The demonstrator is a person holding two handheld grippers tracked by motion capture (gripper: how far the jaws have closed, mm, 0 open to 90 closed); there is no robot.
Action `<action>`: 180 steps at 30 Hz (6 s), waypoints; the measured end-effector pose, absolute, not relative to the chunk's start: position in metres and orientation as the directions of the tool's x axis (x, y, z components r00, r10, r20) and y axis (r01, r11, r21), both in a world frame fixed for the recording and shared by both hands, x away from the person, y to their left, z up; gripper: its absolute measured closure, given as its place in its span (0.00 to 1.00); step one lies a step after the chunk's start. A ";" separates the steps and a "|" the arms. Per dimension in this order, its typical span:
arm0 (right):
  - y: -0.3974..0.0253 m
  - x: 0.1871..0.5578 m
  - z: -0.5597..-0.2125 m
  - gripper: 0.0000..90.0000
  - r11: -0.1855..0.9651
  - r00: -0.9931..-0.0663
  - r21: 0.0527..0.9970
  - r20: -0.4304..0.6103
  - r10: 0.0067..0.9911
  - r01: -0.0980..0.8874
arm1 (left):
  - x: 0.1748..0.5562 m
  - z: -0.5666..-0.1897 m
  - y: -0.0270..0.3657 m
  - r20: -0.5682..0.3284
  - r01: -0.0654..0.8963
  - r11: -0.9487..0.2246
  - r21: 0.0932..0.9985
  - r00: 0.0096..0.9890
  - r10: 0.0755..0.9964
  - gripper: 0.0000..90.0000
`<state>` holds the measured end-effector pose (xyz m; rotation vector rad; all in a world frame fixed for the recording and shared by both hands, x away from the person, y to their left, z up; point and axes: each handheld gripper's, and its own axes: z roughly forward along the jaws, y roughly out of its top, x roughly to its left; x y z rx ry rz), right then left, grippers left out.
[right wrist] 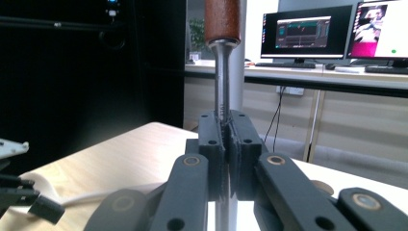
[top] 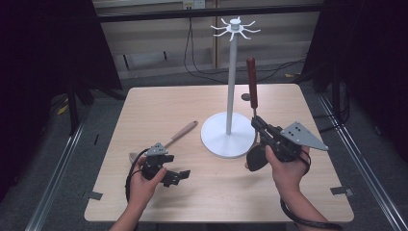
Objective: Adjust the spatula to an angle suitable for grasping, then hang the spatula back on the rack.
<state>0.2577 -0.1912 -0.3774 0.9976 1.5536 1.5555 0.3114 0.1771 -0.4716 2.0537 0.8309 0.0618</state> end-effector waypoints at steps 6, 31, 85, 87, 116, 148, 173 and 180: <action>-0.194 0.258 -0.373 0.96 -0.057 -0.449 0.998 0.059 0.892 0.017 | 0.312 -0.471 0.176 -0.257 0.532 -0.378 0.757 0.776 0.577 0.04; -0.186 0.286 -0.347 0.96 -0.106 -0.456 0.994 0.093 0.885 -0.003 | 0.314 -0.472 0.177 -0.260 0.530 -0.377 0.759 0.779 0.571 0.04; -0.168 0.310 -0.352 0.94 -0.121 -0.409 0.993 0.113 0.905 0.007 | 0.313 -0.471 0.175 -0.256 0.521 -0.388 0.760 0.789 0.558 0.04; -0.169 0.310 -0.353 0.93 -0.130 -0.411 0.991 0.122 0.903 0.008 | 0.313 -0.471 0.175 -0.256 0.521 -0.386 0.761 0.788 0.560 0.04; -0.186 0.310 -0.338 0.93 -0.180 -0.416 0.982 0.139 0.898 -0.060 | 0.314 -0.473 0.173 -0.263 0.523 -0.385 0.760 0.790 0.554 0.04; -0.189 0.339 -0.296 1.00 -0.313 -0.371 0.919 0.212 0.904 -0.238 | 0.314 -0.468 0.175 -0.266 0.512 -0.366 0.777 0.795 0.546 0.04; -0.185 0.376 -0.262 1.00 -0.327 -0.363 0.906 0.220 0.906 -0.268 | 0.314 -0.467 0.177 -0.267 0.508 -0.363 0.781 0.798 0.540 0.04; -0.185 0.377 -0.257 1.00 -0.320 -0.374 0.905 0.204 0.905 -0.281 | 0.313 -0.468 0.176 -0.264 0.509 -0.373 0.775 0.798 0.541 0.04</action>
